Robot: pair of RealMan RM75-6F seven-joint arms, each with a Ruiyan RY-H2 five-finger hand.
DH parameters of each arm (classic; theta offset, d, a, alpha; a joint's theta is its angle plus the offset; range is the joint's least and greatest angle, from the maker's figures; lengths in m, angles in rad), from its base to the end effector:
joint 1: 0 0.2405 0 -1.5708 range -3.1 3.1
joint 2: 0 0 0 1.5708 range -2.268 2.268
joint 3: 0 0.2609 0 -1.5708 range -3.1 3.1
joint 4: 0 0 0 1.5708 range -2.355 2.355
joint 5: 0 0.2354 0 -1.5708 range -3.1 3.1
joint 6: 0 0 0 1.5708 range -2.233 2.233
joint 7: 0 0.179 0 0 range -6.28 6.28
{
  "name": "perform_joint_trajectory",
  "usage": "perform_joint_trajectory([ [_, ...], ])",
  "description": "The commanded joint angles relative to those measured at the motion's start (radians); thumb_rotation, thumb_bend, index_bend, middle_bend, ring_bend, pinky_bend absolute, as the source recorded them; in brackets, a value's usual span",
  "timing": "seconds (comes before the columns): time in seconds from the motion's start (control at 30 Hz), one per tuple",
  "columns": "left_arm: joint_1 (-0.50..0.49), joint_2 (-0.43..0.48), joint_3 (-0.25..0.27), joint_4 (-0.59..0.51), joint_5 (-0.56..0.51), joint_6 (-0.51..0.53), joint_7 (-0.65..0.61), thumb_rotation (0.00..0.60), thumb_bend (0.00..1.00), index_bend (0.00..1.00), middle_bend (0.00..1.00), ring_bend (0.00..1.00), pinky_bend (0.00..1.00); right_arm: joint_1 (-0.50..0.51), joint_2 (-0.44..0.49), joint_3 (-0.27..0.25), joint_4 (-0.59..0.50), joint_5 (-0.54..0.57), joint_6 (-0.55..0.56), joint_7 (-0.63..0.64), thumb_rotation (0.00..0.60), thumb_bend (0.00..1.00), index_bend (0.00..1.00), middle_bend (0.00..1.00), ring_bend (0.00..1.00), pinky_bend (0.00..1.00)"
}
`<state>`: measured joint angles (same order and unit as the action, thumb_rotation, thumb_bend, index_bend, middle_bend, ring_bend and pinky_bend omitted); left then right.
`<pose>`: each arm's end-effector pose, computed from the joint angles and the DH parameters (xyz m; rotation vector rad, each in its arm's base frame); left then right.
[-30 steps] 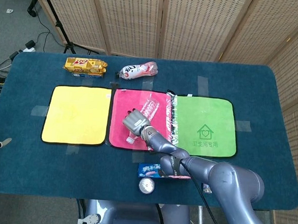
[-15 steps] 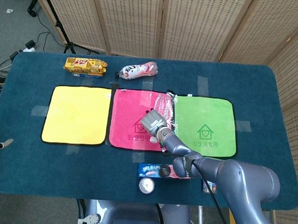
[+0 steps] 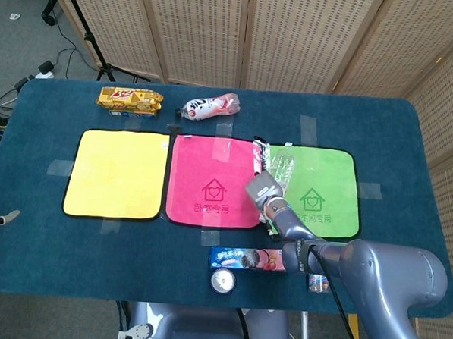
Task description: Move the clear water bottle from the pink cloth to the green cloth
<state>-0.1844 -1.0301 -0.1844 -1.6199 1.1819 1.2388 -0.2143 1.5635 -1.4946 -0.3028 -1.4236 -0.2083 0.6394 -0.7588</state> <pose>-0.3565 0.2784 0.1750 -1.1267 -1.1691 -0.9307 -0.0894 -0.4446 -0.0764 2.2250 -0.5471 0.1138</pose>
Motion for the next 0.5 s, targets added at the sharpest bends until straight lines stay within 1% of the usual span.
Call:
perform_joint_trajectory([
  [0.03,0.001,0.001,0.001,-0.002,0.002,0.003,-0.001,0.6,0.0,0.0,0.0,0.0,0.0,0.012,0.027,-0.035,-0.031,0.037,0.023,-0.03,0.6,1.0,0.4,0.31,0.16,0.21],
  [0.17,0.002,0.001,0.002,-0.004,0.006,0.005,0.0,0.6,0.0,0.0,0.0,0.0,0.0,0.013,0.055,-0.069,-0.059,0.058,0.033,-0.053,0.6,1.0,0.4,0.31,0.16,0.21],
  [0.33,0.003,0.002,0.004,-0.008,0.011,0.01,0.002,0.6,0.0,0.0,0.0,0.0,0.0,0.013,0.073,-0.095,-0.08,0.078,0.038,-0.072,0.6,1.0,0.4,0.31,0.16,0.21],
  [0.4,0.003,0.002,0.005,-0.01,0.014,0.011,0.003,0.6,0.0,0.0,0.0,0.0,0.0,0.013,0.08,-0.101,-0.09,0.081,0.042,-0.078,0.6,1.0,0.4,0.31,0.16,0.22],
  [0.5,0.004,0.003,0.006,-0.012,0.016,0.014,0.0,0.6,0.0,0.0,0.0,0.0,0.0,0.01,0.097,-0.093,-0.111,0.067,0.052,-0.073,0.6,1.0,0.4,0.31,0.15,0.21],
])
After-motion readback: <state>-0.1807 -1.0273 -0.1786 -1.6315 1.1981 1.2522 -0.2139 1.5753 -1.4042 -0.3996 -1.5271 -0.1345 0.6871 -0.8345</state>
